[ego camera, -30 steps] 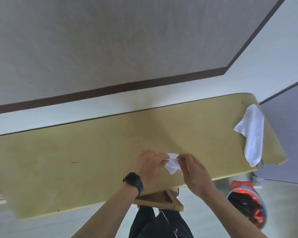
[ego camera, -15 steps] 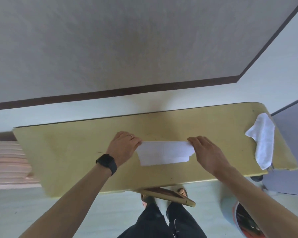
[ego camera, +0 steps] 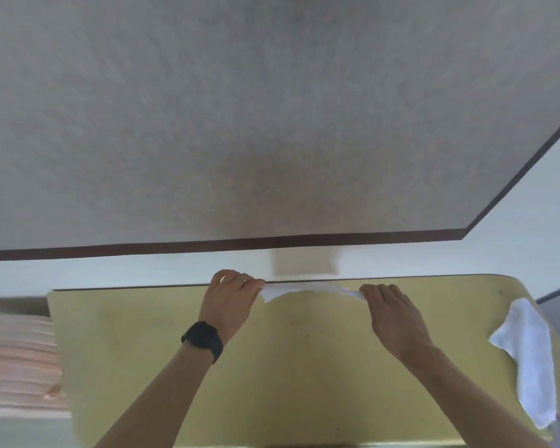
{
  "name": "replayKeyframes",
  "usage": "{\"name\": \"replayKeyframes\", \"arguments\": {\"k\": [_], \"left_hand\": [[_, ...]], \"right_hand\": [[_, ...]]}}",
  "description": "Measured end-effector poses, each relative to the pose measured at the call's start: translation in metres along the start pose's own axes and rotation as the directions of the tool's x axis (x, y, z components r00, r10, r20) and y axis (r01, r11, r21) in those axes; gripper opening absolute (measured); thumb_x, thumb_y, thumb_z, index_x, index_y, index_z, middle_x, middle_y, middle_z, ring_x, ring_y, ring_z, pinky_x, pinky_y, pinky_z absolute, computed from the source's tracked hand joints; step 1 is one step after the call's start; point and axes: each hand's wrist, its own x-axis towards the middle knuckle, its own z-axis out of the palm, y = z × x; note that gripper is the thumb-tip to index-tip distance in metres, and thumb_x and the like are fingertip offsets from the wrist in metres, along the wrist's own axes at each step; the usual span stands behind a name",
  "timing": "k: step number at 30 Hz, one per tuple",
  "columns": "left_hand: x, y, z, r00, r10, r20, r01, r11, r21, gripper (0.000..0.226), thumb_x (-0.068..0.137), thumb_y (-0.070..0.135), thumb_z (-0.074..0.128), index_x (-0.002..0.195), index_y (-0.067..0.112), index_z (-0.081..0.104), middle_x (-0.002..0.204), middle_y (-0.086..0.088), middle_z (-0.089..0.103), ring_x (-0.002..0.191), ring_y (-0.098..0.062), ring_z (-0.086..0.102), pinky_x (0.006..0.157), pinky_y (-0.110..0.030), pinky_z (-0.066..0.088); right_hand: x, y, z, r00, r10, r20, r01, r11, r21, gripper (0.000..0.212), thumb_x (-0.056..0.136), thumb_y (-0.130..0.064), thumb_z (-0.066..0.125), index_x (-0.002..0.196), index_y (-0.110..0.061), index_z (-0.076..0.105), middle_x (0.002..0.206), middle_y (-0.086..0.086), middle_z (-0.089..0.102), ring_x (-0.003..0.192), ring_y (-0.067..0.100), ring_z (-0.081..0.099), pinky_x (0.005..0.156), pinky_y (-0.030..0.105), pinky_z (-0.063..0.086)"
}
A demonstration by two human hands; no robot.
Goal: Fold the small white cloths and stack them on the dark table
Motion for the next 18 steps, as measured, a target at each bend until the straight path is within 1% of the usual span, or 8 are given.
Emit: {"name": "replayKeyframes", "arguments": {"k": [3, 5, 6, 8, 10, 12, 16, 18], "left_hand": [[-0.038, 0.007, 0.016, 1.000, 0.029, -0.007, -0.029, 0.999, -0.016, 0.014, 0.085, 0.019, 0.067, 0.094, 0.025, 0.077, 0.082, 0.007, 0.072, 0.079, -0.020, 0.066, 0.089, -0.032, 0.041], [-0.072, 0.017, 0.028, 0.998, 0.007, 0.058, -0.004, 0.998, -0.061, 0.022, 0.089, 0.024, 0.056, 0.092, 0.025, 0.077, 0.080, 0.008, 0.072, 0.077, -0.020, 0.066, 0.089, -0.031, 0.040], [-0.090, 0.024, 0.033, 0.994, -0.011, 0.111, 0.021, 0.996, -0.083, 0.022, 0.088, 0.025, 0.055, 0.091, 0.025, 0.077, 0.079, 0.008, 0.072, 0.076, -0.020, 0.066, 0.088, -0.031, 0.039], [-0.127, 0.038, 0.046, 0.965, -0.024, 0.260, 0.056, 0.992, -0.116, 0.012, 0.079, 0.020, 0.073, 0.089, 0.024, 0.077, 0.078, 0.006, 0.072, 0.075, -0.021, 0.067, 0.085, -0.030, 0.038], [-0.162, 0.054, 0.057, 0.907, -0.040, 0.420, 0.101, 0.987, -0.124, 0.032, 0.060, 0.015, 0.092, 0.086, 0.024, 0.077, 0.077, 0.006, 0.072, 0.074, -0.020, 0.067, 0.083, -0.028, 0.037], [-0.193, 0.068, 0.065, 0.840, -0.066, 0.539, 0.160, 0.979, -0.129, 0.039, 0.050, 0.015, 0.096, 0.082, 0.026, 0.077, 0.075, 0.007, 0.071, 0.072, -0.018, 0.067, 0.083, -0.028, 0.039], [-0.235, 0.089, 0.070, 0.771, -0.016, 0.636, 0.147, 0.977, -0.154, 0.041, 0.044, 0.014, 0.097, 0.075, 0.029, 0.076, 0.073, 0.009, 0.071, 0.070, -0.016, 0.067, 0.075, -0.027, 0.054], [-0.246, 0.091, 0.070, 0.762, 0.001, 0.648, 0.138, 0.977, -0.164, 0.039, 0.043, 0.016, 0.097, 0.072, 0.030, 0.075, 0.073, 0.010, 0.070, 0.069, -0.016, 0.066, 0.072, -0.027, 0.054]], "right_hand": [[-0.025, -0.003, 0.020, 1.000, -0.006, 0.027, 0.007, 1.000, -0.012, 0.049, 0.058, 0.011, 0.070, 0.099, -0.016, 0.066, 0.079, -0.003, 0.061, 0.072, 0.026, 0.057, 0.059, 0.033, 0.047], [-0.050, -0.004, 0.036, 0.996, -0.003, 0.086, 0.004, 1.000, -0.020, 0.048, 0.059, 0.009, 0.070, 0.099, -0.017, 0.066, 0.082, -0.003, 0.062, 0.075, 0.026, 0.059, 0.059, 0.034, 0.048], [-0.064, -0.005, 0.045, 0.991, 0.007, 0.130, -0.005, 1.000, -0.018, 0.048, 0.059, 0.008, 0.070, 0.099, -0.018, 0.066, 0.085, -0.002, 0.063, 0.076, 0.026, 0.060, 0.060, 0.034, 0.049], [-0.097, -0.008, 0.063, 0.971, 0.035, 0.235, -0.033, 0.999, -0.011, 0.048, 0.059, 0.007, 0.072, 0.099, -0.018, 0.067, 0.089, -0.001, 0.064, 0.079, 0.027, 0.061, 0.060, 0.035, 0.050], [-0.133, -0.013, 0.081, 0.935, 0.066, 0.349, -0.059, 0.998, -0.030, 0.047, 0.059, 0.006, 0.072, 0.099, -0.018, 0.067, 0.092, 0.000, 0.064, 0.081, 0.027, 0.061, 0.060, 0.035, 0.050], [-0.170, -0.019, 0.094, 0.875, 0.103, 0.473, -0.087, 0.995, -0.055, 0.046, 0.060, 0.005, 0.070, 0.100, -0.017, 0.067, 0.094, 0.001, 0.064, 0.084, 0.027, 0.060, 0.063, 0.034, 0.049], [-0.225, -0.027, 0.105, 0.755, 0.138, 0.641, -0.113, 0.990, -0.080, 0.037, 0.078, -0.004, 0.046, 0.108, -0.017, 0.062, 0.105, 0.001, 0.061, 0.099, 0.028, 0.056, 0.074, 0.034, 0.046], [-0.237, -0.030, 0.106, 0.730, 0.122, 0.672, -0.102, 0.992, -0.070, 0.038, 0.081, -0.001, 0.046, 0.112, -0.019, 0.058, 0.111, 0.000, 0.057, 0.106, 0.027, 0.053, 0.077, 0.032, 0.040]]}}
